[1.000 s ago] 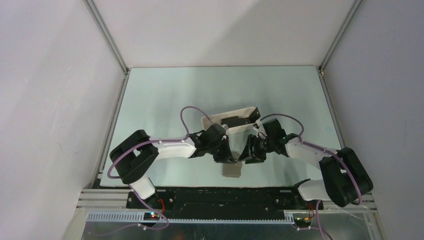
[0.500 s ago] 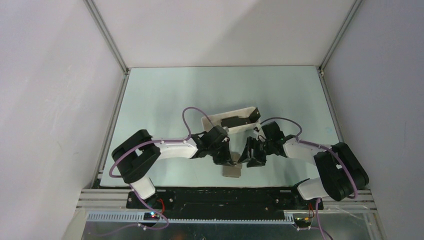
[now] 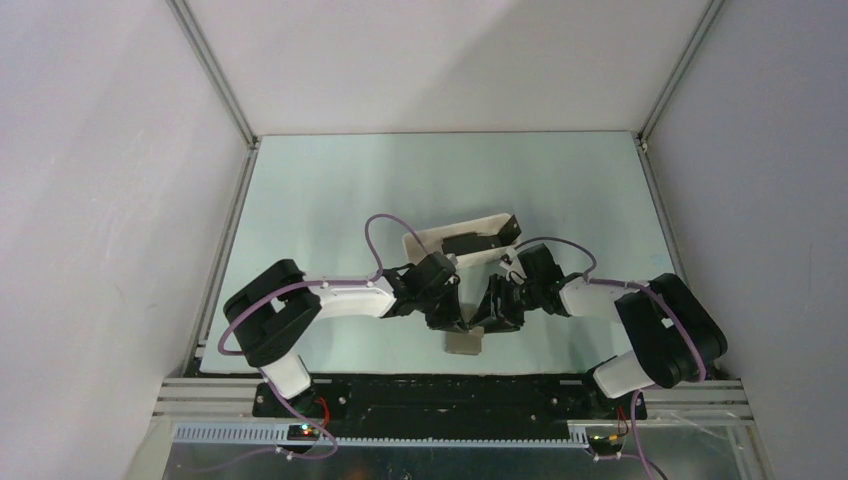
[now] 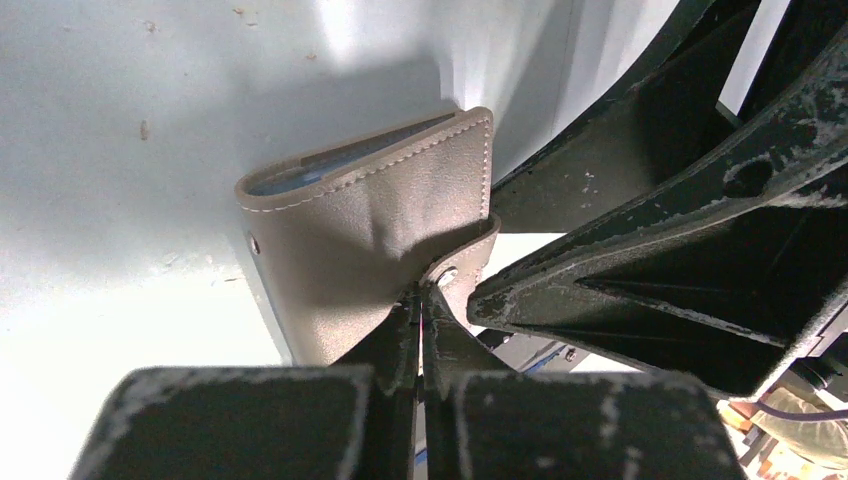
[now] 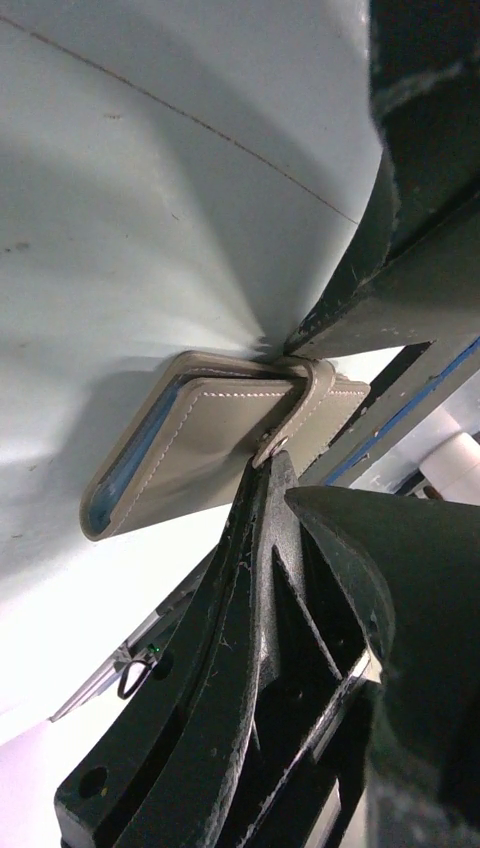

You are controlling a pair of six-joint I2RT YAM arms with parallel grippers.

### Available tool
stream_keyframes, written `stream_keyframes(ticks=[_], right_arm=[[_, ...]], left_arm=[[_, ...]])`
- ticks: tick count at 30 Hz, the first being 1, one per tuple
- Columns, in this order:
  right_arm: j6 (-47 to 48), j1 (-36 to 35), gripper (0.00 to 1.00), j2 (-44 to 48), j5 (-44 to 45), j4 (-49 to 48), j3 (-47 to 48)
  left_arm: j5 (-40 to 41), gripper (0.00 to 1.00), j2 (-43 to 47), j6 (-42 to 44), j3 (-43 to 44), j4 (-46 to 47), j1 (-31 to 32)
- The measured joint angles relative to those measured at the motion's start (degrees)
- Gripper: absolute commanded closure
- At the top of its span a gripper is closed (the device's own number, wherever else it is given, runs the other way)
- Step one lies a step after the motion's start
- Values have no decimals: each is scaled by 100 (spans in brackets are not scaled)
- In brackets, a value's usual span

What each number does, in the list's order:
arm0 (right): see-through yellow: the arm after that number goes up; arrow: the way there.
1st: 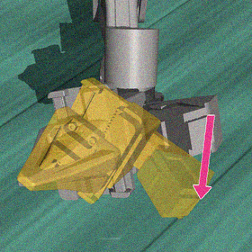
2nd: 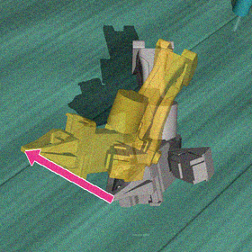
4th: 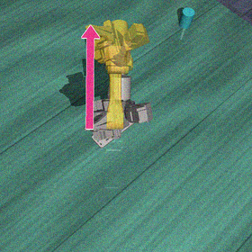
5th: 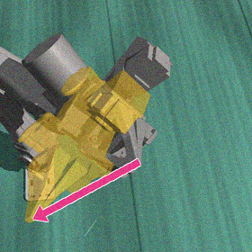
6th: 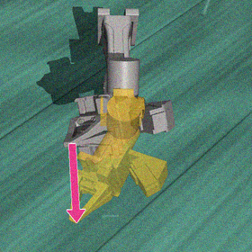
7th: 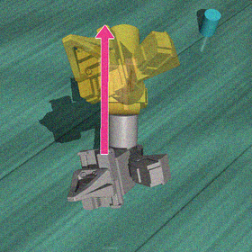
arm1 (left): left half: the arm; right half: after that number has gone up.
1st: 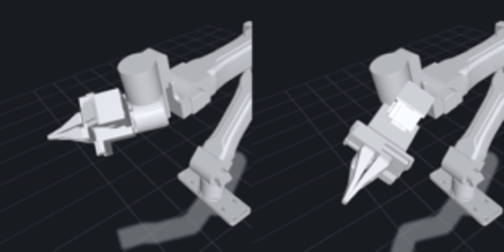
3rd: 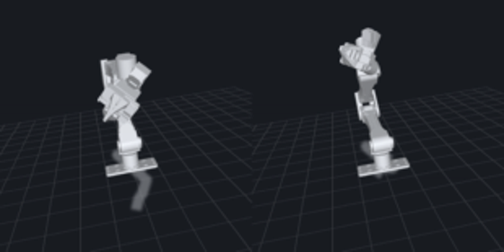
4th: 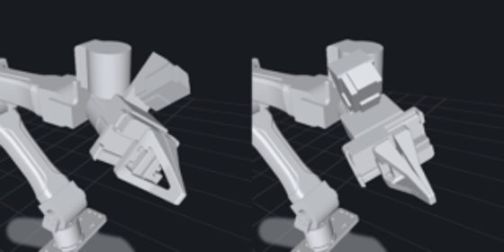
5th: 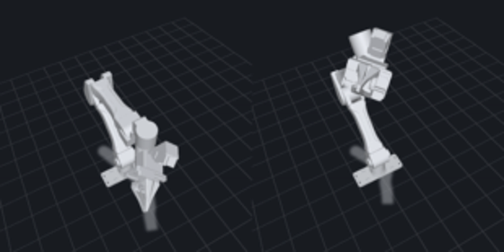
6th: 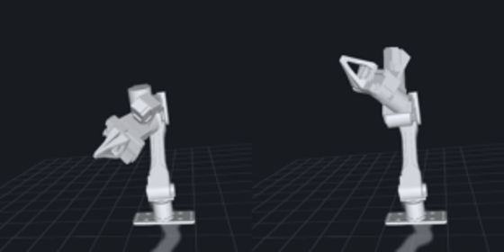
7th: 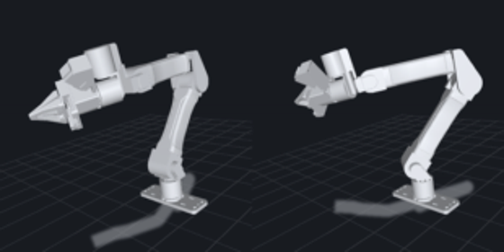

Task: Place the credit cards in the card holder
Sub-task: Close the card holder at the center of the board.

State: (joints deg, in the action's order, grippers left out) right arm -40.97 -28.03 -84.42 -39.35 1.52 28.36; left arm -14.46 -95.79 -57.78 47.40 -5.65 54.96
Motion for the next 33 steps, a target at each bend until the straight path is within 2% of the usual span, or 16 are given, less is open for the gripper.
stream_keyframes(ticks=[5, 19, 25, 27, 29, 33], right_arm=[[17, -103, 55, -15, 120, -13, 0], [72, -420, 58, -155, 363, 15, 149], [160, -584, 63, -275, 586, 306, 363], [210, -636, 62, -339, 640, 404, 442], [238, -671, 57, -350, 686, 487, 501], [254, -761, 41, -164, 807, 581, 544]], left_arm=[[44, 100, 0, -2, 11, -61, 4], [136, 100, 0, 87, 120, -345, 4], [168, 100, 2, 96, 155, -452, 2], [181, 100, 7, 107, 160, -483, 2], [190, 100, 15, 127, 160, -498, 2], [229, 100, 44, 133, 160, -533, 4]])
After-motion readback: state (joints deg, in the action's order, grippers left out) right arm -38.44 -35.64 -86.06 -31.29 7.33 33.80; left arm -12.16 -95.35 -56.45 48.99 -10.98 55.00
